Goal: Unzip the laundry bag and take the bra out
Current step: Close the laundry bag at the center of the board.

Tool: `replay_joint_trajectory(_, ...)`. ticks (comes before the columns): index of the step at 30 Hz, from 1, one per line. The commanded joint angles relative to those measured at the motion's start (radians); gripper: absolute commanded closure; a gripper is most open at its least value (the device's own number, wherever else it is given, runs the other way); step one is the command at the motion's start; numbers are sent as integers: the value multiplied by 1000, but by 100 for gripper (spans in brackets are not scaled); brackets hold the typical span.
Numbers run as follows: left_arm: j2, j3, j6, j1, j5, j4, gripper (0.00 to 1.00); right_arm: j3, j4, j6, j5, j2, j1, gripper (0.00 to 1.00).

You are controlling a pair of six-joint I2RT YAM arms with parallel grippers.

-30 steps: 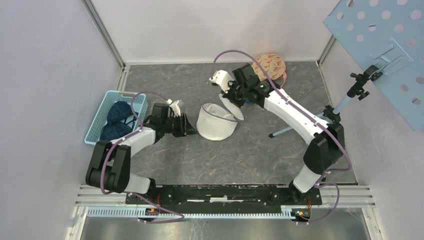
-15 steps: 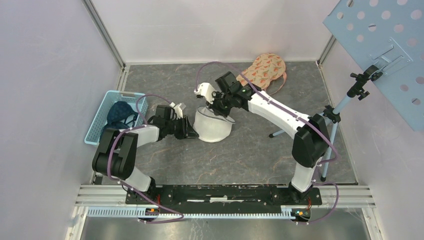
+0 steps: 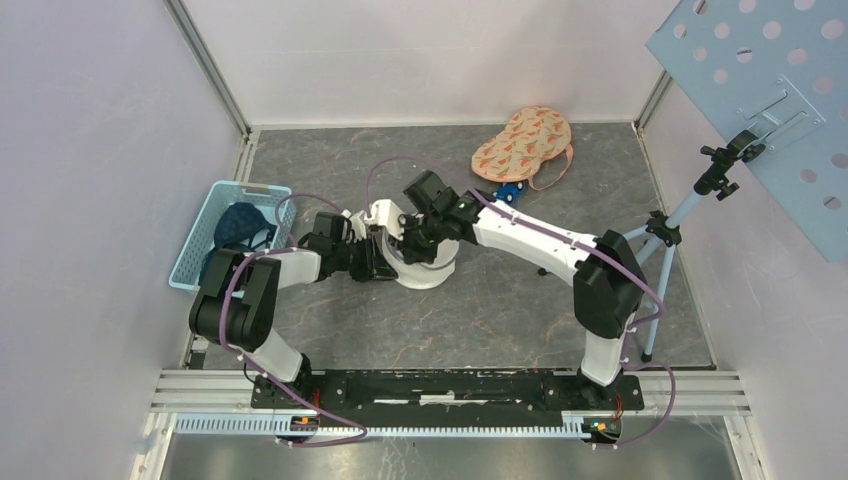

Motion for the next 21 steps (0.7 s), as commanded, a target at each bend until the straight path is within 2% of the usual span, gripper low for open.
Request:
replay_joint_trajectory(1, 10, 13, -41, 0, 35, 51, 70, -45, 68, 23, -58, 34, 34, 100)
replay_joint_trajectory(10, 20, 11, -44, 2, 31, 37, 68, -99, 169, 33, -46, 118, 43, 100)
replay_joint_trajectory(21, -66, -14, -22, 57, -84, -42, 55, -131, 230, 27, -48, 151, 27, 100)
